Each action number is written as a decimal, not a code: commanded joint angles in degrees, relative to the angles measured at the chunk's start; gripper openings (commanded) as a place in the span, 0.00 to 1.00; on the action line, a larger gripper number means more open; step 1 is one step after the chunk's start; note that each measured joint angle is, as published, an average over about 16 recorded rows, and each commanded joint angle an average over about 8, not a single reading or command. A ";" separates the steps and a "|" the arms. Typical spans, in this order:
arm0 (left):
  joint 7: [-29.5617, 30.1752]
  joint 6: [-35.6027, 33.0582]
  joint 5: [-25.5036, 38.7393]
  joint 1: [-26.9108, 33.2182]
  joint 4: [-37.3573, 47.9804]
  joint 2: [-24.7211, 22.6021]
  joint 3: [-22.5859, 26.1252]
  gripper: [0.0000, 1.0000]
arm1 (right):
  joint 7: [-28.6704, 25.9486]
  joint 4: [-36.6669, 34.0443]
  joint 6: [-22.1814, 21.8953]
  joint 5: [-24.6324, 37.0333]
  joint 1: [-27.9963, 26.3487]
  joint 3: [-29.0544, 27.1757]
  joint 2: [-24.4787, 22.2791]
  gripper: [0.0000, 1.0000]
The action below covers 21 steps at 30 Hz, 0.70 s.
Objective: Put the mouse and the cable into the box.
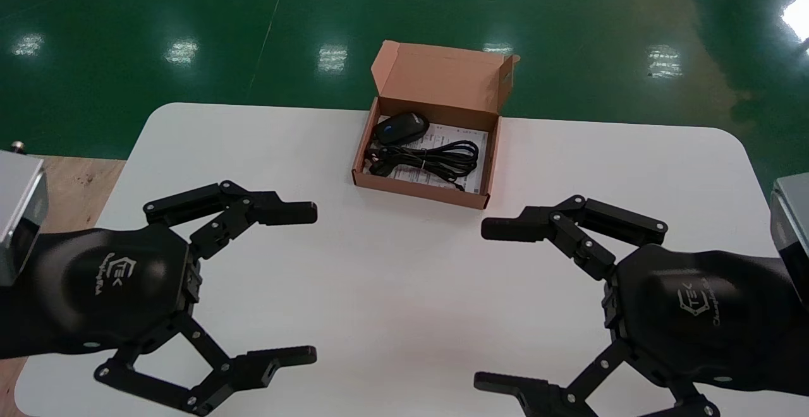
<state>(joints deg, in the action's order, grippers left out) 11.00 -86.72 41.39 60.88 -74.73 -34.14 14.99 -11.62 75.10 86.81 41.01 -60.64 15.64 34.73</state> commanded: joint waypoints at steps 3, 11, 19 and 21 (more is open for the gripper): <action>0.05 -0.09 -0.11 -0.09 -0.09 0.08 -0.09 1.00 | -0.04 0.12 0.09 -0.14 0.10 -0.08 -0.06 1.00; -0.11 0.48 0.14 0.30 0.54 -0.39 0.47 1.00 | 0.43 -0.72 -0.51 0.34 -0.39 0.14 0.11 1.00; -0.19 0.78 0.32 0.49 0.86 -0.64 0.77 1.00 | 0.68 -1.16 -0.83 0.62 -0.66 0.27 0.20 1.00; -0.20 0.84 0.34 0.52 0.91 -0.68 0.81 1.00 | 0.73 -1.23 -0.89 0.67 -0.70 0.29 0.21 1.00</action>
<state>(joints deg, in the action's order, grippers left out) 10.80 -85.91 41.73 61.40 -73.83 -34.80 15.78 -10.91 73.89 85.93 41.65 -61.33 15.92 34.94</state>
